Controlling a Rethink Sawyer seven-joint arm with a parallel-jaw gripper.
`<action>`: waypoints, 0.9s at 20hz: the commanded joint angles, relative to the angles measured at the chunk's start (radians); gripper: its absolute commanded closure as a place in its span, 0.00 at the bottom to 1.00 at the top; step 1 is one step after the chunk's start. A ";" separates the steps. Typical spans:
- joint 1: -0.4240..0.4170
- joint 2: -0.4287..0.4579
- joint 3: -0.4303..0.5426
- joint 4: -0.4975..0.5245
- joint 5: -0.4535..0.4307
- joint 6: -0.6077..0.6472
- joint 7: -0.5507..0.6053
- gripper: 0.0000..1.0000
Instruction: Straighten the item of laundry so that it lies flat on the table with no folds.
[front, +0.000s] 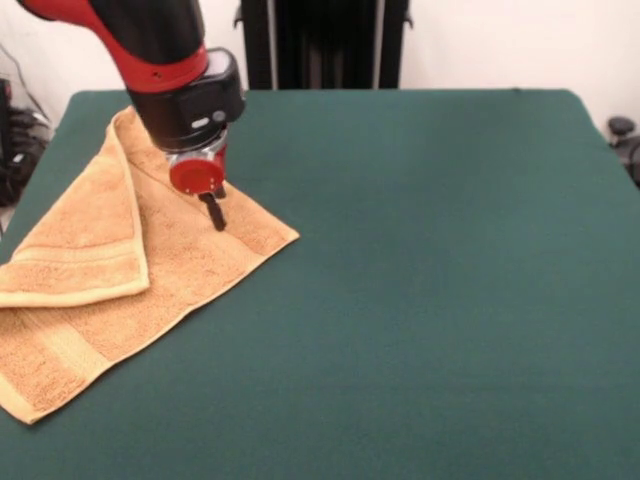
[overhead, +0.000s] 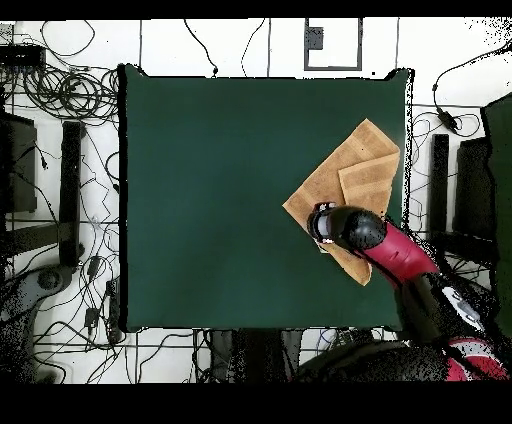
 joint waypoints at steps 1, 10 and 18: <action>-0.018 0.195 0.133 -0.078 -0.024 -0.048 -0.079 0.00; -0.046 0.233 0.173 -0.111 -0.058 -0.035 -0.118 1.00; -0.036 0.225 0.167 -0.087 -0.047 -0.049 -0.058 1.00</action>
